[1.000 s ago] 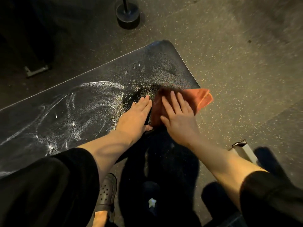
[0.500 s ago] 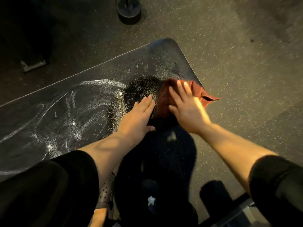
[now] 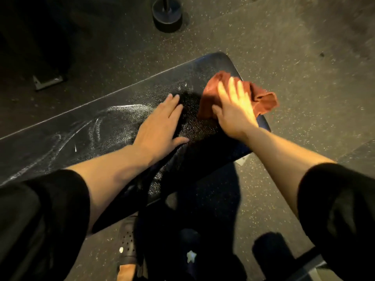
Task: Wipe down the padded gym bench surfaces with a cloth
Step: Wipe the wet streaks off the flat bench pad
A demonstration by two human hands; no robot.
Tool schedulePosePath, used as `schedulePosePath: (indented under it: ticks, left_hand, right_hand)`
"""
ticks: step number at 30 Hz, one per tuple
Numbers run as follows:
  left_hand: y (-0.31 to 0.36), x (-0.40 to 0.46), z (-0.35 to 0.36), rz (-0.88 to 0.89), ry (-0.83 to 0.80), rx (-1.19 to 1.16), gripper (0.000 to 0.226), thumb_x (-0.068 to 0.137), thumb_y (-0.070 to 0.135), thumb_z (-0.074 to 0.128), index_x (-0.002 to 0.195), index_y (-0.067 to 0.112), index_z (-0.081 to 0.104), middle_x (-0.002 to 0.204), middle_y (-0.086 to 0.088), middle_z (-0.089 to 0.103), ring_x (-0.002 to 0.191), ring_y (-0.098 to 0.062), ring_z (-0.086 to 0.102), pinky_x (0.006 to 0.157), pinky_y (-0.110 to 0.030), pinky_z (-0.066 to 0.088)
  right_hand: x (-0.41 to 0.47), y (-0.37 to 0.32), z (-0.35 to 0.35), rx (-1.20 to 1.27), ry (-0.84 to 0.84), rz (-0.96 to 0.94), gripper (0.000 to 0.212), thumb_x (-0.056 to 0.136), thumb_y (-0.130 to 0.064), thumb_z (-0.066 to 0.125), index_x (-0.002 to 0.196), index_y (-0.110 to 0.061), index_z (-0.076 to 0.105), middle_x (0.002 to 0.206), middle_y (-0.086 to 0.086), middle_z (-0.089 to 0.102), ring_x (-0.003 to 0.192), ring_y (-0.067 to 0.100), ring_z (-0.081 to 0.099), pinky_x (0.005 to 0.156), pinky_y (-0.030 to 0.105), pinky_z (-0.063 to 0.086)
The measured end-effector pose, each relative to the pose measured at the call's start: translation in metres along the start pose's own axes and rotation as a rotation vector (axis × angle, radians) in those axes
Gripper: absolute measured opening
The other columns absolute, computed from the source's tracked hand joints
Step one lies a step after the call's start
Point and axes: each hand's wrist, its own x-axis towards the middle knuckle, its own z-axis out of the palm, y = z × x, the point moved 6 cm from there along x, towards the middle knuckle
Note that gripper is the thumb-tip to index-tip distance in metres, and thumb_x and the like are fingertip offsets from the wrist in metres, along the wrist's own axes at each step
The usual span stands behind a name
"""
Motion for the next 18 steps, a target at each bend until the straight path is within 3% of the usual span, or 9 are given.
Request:
schedulePosePath:
  ticks: [3, 6, 9, 13, 16, 18]
  left_hand:
    - [-0.022, 0.018, -0.012, -0.065, -0.071, 0.004, 0.116, 0.071, 0.058, 0.072, 0.150, 0.001, 0.010, 0.159, -0.015, -0.001, 0.147, -0.026, -0.003, 0.120, -0.035, 0.001]
    - [-0.037, 0.028, -0.010, -0.149, -0.197, -0.050, 0.132, 0.061, 0.058, 0.079, 0.151, 0.005, -0.001, 0.159, -0.012, -0.010, 0.147, -0.023, -0.008, 0.120, -0.039, 0.000]
    - [-0.038, 0.033, -0.005, -0.171, -0.266, -0.049, 0.133, 0.060, 0.054, 0.081, 0.152, 0.009, -0.003, 0.159, -0.010, -0.012, 0.147, -0.022, -0.008, 0.119, -0.039, 0.002]
    - [-0.036, 0.036, -0.006, -0.187, -0.278, -0.046, 0.133, 0.059, 0.051, 0.083, 0.152, 0.010, -0.002, 0.159, -0.009, -0.011, 0.147, -0.022, -0.006, 0.120, -0.039, 0.004]
    - [-0.037, 0.036, -0.005, -0.195, -0.275, -0.057, 0.133, 0.059, 0.050, 0.084, 0.152, 0.011, -0.002, 0.159, -0.008, -0.011, 0.147, -0.021, -0.007, 0.120, -0.037, 0.003]
    - [-0.037, 0.035, -0.005, -0.201, -0.283, -0.068, 0.132, 0.059, 0.049, 0.084, 0.152, 0.011, -0.002, 0.159, -0.008, -0.012, 0.147, -0.020, -0.008, 0.119, -0.037, 0.002]
  right_hand:
    - [0.007, -0.010, -0.003, 0.044, 0.012, 0.108, 0.066, 0.100, -0.036, 0.036, 0.153, -0.014, 0.005, 0.159, 0.016, -0.008, 0.146, 0.035, -0.010, 0.118, 0.048, -0.001]
    - [-0.031, -0.041, 0.012, -0.009, 0.020, -0.044, 0.066, 0.099, -0.039, 0.037, 0.153, -0.016, 0.008, 0.159, 0.014, -0.006, 0.147, 0.032, -0.009, 0.118, 0.046, -0.002]
    - [-0.017, -0.037, 0.013, -0.061, -0.021, -0.105, 0.065, 0.099, -0.041, 0.035, 0.153, -0.019, 0.006, 0.160, 0.010, -0.008, 0.147, 0.028, -0.010, 0.118, 0.044, -0.003]
    - [0.037, -0.024, -0.006, 0.005, -0.038, -0.011, 0.063, 0.100, -0.040, 0.034, 0.153, -0.019, 0.007, 0.160, 0.011, -0.008, 0.147, 0.030, -0.010, 0.118, 0.049, 0.000]
    - [0.025, -0.039, -0.002, -0.032, -0.004, 0.036, 0.064, 0.100, -0.041, 0.032, 0.153, -0.016, 0.006, 0.159, 0.014, -0.008, 0.146, 0.032, -0.009, 0.118, 0.048, 0.000]
    - [0.003, -0.054, 0.008, -0.044, 0.000, -0.051, 0.065, 0.099, -0.041, 0.036, 0.153, -0.016, 0.010, 0.160, 0.014, -0.003, 0.147, 0.032, -0.005, 0.118, 0.046, 0.000]
